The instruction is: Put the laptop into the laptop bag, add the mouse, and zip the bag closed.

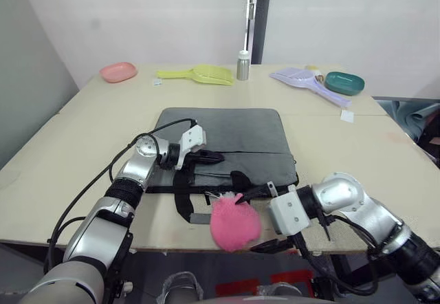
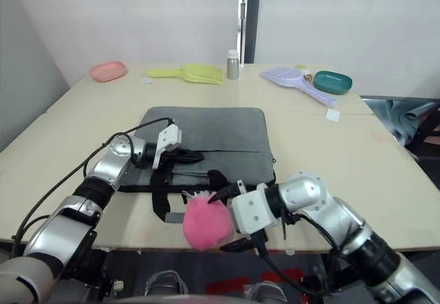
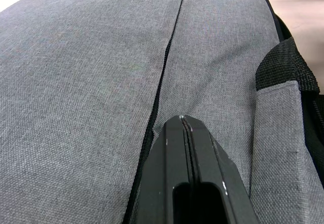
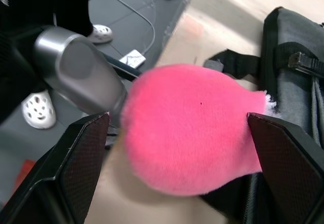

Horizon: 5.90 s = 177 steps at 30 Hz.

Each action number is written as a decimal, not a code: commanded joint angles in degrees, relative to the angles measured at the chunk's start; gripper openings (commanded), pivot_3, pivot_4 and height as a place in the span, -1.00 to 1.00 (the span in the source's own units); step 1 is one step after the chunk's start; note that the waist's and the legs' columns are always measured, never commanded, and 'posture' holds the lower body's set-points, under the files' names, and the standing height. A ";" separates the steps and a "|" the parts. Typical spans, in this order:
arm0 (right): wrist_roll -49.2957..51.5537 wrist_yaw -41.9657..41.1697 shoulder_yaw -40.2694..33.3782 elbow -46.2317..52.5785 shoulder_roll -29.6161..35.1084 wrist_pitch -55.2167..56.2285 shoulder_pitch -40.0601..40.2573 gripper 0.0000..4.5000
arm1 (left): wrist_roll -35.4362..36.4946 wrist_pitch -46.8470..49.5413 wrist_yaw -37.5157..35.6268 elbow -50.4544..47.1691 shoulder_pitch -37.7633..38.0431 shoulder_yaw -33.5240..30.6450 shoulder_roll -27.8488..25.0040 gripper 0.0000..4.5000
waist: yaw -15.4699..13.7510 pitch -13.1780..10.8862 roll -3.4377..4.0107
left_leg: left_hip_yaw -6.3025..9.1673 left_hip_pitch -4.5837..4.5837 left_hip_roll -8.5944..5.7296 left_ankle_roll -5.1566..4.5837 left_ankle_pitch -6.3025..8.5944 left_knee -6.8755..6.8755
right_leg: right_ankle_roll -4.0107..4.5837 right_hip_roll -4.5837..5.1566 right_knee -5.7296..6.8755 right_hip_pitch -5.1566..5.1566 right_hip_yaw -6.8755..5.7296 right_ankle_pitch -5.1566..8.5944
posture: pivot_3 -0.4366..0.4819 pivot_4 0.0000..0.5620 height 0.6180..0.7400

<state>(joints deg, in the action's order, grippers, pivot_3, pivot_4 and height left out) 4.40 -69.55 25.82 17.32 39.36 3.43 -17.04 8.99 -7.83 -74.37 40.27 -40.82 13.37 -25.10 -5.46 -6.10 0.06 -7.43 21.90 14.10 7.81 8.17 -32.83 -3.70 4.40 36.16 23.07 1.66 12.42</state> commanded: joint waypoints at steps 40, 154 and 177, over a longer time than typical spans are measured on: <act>18.60 1.61 -34.89 15.42 17.46 -15.95 26.77 -0.99 | -7.58 -5.84 0.18 7.05 8.06 4.07 -0.87 -1.00 | -0.22 1.41 0.36 | -0.56 -0.23 -0.06 0.01 0.03 1.27 | -0.79 0.08 -1.17 0.03 0.20 0.46 | -0.05 -0.47 1.00; 22.71 14.66 -50.79 -0.77 15.69 -30.48 13.62 1.00 | 12.34 10.51 -2.50 -17.90 15.05 -13.65 -11.94 -0.47 | 2.44 0.09 0.30 | -1.44 -0.29 -0.81 -0.14 0.21 2.79 | -0.83 0.57 -2.10 0.73 0.88 0.34 | -0.05 -0.47 1.00; 14.45 4.99 -46.98 -29.56 22.04 -10.52 3.07 1.00 | 6.01 6.80 10.86 5.77 15.04 -32.64 -37.34 0.99 | 0.12 -0.77 -0.33 | -0.84 0.72 -0.66 -1.20 0.60 0.22 | -0.69 0.64 -0.94 0.95 0.60 0.16 | -0.05 -0.47 1.00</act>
<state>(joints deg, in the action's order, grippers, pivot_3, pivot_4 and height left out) 18.51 -64.21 -20.05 -11.89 59.89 -7.92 -13.04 17.12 1.80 -64.50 43.09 -24.32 -19.68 -60.58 -5.35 -6.87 -0.27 -8.26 22.62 13.44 6.60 8.78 -32.73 -4.39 5.05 35.32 24.02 2.26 12.59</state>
